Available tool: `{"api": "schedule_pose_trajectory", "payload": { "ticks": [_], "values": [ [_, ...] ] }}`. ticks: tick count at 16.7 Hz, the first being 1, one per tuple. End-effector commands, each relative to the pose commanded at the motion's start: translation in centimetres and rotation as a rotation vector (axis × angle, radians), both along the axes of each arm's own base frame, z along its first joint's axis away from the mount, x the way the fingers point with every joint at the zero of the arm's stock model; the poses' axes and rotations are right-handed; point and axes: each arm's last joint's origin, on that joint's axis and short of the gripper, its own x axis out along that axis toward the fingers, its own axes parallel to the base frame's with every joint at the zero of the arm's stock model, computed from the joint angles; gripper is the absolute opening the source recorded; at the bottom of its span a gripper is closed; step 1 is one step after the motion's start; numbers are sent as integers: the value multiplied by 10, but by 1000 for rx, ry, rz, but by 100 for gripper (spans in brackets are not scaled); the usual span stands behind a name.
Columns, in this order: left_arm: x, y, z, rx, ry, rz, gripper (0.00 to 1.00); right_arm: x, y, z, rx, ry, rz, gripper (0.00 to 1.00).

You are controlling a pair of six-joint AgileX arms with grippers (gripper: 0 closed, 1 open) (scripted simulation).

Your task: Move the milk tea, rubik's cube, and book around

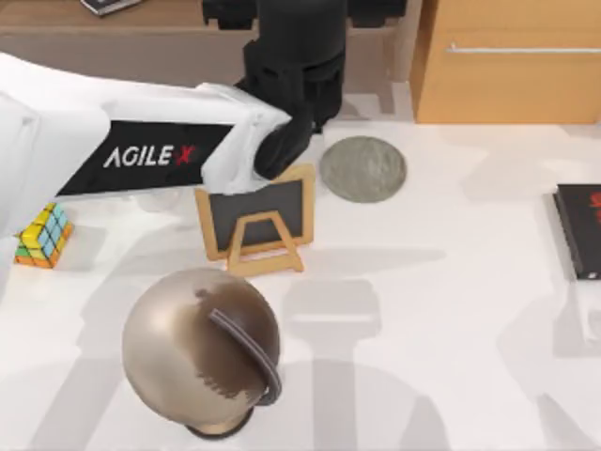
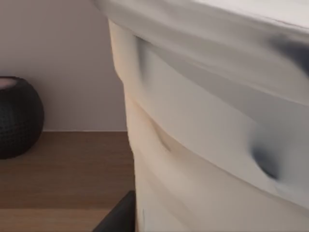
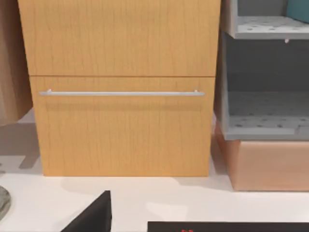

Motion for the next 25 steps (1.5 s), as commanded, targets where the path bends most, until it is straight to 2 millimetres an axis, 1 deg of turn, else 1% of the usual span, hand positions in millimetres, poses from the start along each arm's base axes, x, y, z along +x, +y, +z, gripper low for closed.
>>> {"api": "schedule_pose_trajectory", "payload": {
  "ticks": [2,3,6,7,9,11,13,14,15,17,19,22,25],
  "values": [
    [1,0,0,3,0,1,0,0,0,0,0,0,0,100],
    [-2,-4,1,8,6,-12,0,0,0,0,0,0,0,100],
    [-23,-34,5,28,44,-88,0,0,0,0,0,0,0,100],
    [-31,-45,2,37,68,-116,0,0,0,0,0,0,0,100],
    [-44,-65,-14,64,133,-155,0,0,0,0,0,0,0,100],
    [-48,-77,-40,86,202,-160,0,0,0,0,0,0,0,100],
    [-41,-79,-67,76,256,-122,0,0,0,0,0,0,0,100],
    [-35,-76,-78,59,271,-91,0,0,0,0,0,0,0,100],
    [-28,-72,-85,37,275,-61,0,0,0,0,0,0,0,100],
    [-20,-69,-88,8,267,-29,0,0,0,0,0,0,0,100],
    [-20,-69,-88,8,267,-29,0,0,0,0,0,0,0,100],
    [-24,-70,-90,17,271,-37,0,0,0,0,0,0,0,100],
    [-33,-76,-100,31,278,-60,0,0,0,0,0,0,0,100]
  ]
}}
